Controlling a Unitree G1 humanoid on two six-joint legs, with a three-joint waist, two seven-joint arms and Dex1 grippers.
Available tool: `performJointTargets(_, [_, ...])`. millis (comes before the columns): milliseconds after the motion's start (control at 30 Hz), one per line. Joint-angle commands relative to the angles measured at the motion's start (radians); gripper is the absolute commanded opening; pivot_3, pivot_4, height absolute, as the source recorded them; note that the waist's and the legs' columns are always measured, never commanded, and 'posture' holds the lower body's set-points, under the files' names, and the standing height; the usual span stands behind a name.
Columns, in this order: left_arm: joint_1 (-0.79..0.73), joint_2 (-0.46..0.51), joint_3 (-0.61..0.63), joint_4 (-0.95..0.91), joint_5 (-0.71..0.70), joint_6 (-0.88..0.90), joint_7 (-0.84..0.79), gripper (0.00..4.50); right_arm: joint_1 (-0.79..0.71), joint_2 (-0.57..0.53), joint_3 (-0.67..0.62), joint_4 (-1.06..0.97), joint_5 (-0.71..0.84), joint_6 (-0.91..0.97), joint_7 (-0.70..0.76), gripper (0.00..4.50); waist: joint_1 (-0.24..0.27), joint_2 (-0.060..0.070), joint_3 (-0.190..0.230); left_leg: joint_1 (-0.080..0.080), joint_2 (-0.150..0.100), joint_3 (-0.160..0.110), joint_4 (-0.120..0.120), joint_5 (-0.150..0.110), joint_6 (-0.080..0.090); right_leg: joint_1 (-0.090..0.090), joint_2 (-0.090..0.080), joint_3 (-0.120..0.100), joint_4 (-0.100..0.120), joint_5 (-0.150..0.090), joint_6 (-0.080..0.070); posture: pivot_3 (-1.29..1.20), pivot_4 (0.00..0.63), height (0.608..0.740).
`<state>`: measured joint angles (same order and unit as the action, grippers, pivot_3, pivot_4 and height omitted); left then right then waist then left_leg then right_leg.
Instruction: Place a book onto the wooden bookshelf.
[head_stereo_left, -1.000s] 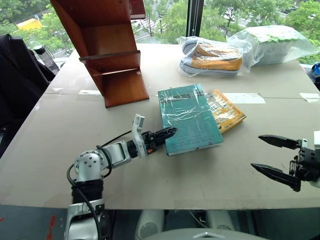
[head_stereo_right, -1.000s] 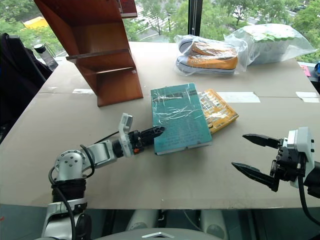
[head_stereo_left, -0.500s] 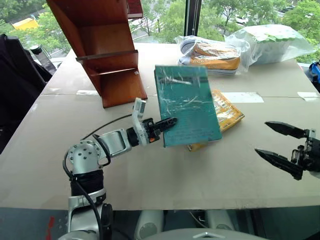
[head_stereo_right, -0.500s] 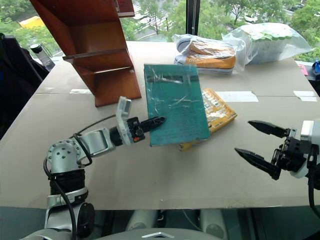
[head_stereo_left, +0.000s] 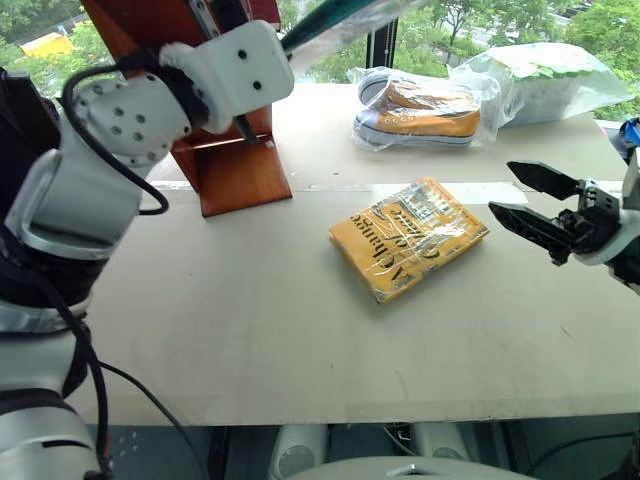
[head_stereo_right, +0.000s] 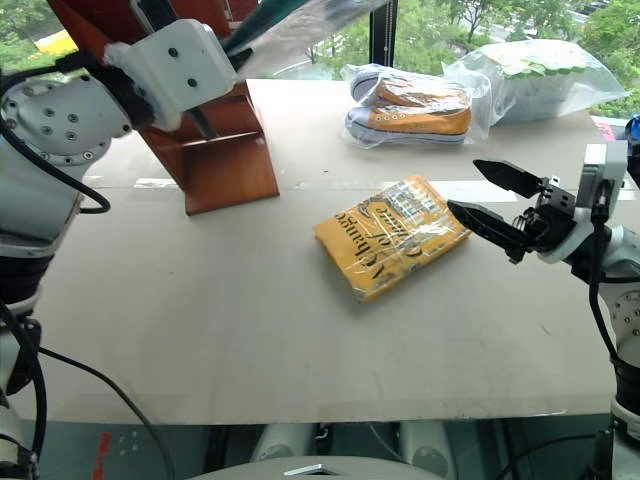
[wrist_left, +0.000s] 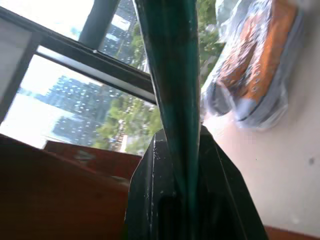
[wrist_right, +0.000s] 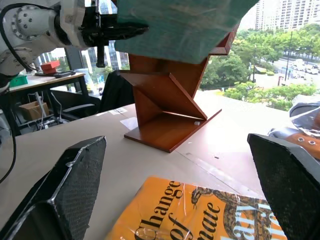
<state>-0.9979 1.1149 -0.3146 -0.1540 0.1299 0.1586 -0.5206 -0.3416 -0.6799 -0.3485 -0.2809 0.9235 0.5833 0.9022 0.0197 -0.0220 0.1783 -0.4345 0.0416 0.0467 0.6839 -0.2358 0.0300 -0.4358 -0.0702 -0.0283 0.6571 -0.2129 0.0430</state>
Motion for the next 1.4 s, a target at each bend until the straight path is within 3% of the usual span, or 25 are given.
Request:
performJointTargets(33, [-0.016,0.033,0.039,0.042,0.173,-0.135,0.022,0.04,-0.052,0.006,0.003,-0.003,0.038,0.019,-0.02,4.5,0.005,-0.001,0.0,-0.001,0.0,0.0,0.0,0.0,0.0,0.0,0.0,0.0,0.0,0.002,0.004,0.0,0.15,0.693])
performJointTargets(300, [0.098,0.081,0.135,0.137,0.311,-0.17,0.007,0.04,-0.138,0.031,0.027,0.019,0.044,0.022,-0.033,4.5,-0.007,-0.001,0.001,-0.004,0.0,0.0,0.001,0.0,0.0,-0.005,0.0,0.0,0.004,0.002,0.005,0.0,0.15,0.693])
performJointTargets(633, [0.238,0.059,0.2,0.167,0.33,0.039,-0.138,0.04,-0.172,0.061,0.048,0.03,0.011,0.001,-0.045,4.5,-0.008,-0.001,0.001,-0.004,0.001,0.001,0.002,0.0,0.0,-0.006,0.0,0.0,0.006,0.002,0.005,0.0,0.15,0.693])
performJointTargets(833, [0.257,0.071,0.216,0.147,0.352,0.074,-0.189,0.04,-0.154,0.077,0.044,0.013,0.0,-0.008,-0.057,4.5,-0.03,-0.001,0.001,-0.004,0.001,0.002,0.002,0.0,0.0,-0.007,0.0,0.001,0.007,0.002,0.005,0.0,0.15,0.693])
performJointTargets(967, [0.262,0.071,0.236,0.127,0.354,0.114,-0.216,1.42,-0.143,0.083,0.044,0.009,-0.005,-0.016,-0.059,4.5,-0.037,-0.001,0.001,-0.003,0.002,0.003,0.002,0.0,0.0,-0.007,0.0,0.001,0.007,0.002,0.005,0.0,0.15,0.693])
performJointTargets(1067, [0.246,0.066,0.244,0.11,0.36,0.133,-0.225,3.02,-0.143,0.085,0.046,0.021,-0.009,-0.023,-0.055,4.5,-0.031,-0.001,0.001,-0.003,0.002,0.002,0.002,0.0,0.0,-0.007,0.001,0.001,0.008,0.002,0.006,0.0,0.15,0.693])
performJointTargets(1167, [0.241,0.058,0.26,0.073,0.355,0.177,-0.237,4.26,-0.146,0.088,0.05,0.039,-0.021,-0.034,-0.046,4.5,-0.029,-0.001,0.001,-0.004,0.002,0.002,0.002,0.0,0.0,-0.007,0.0,0.001,0.008,0.002,0.006,0.0,0.15,0.693])
performJointTargets(1200, [0.244,0.052,0.275,0.055,0.346,0.203,-0.237,4.46,-0.146,0.088,0.052,0.046,-0.029,-0.041,-0.042,4.5,-0.027,-0.001,0.001,-0.004,0.002,0.002,0.003,0.0,0.0,-0.007,0.0,0.001,0.008,0.002,0.005,0.0,0.15,0.693])
performJointTargets(1400, [0.317,-0.045,0.396,-0.174,0.287,0.357,-0.228,4.46,-0.062,0.07,0.015,0.054,-0.081,-0.126,0.02,4.5,-0.023,-0.002,0.001,-0.005,0.002,0.002,0.003,0.0,0.0,-0.007,0.0,0.001,0.007,0.002,0.005,0.0,0.15,0.693])
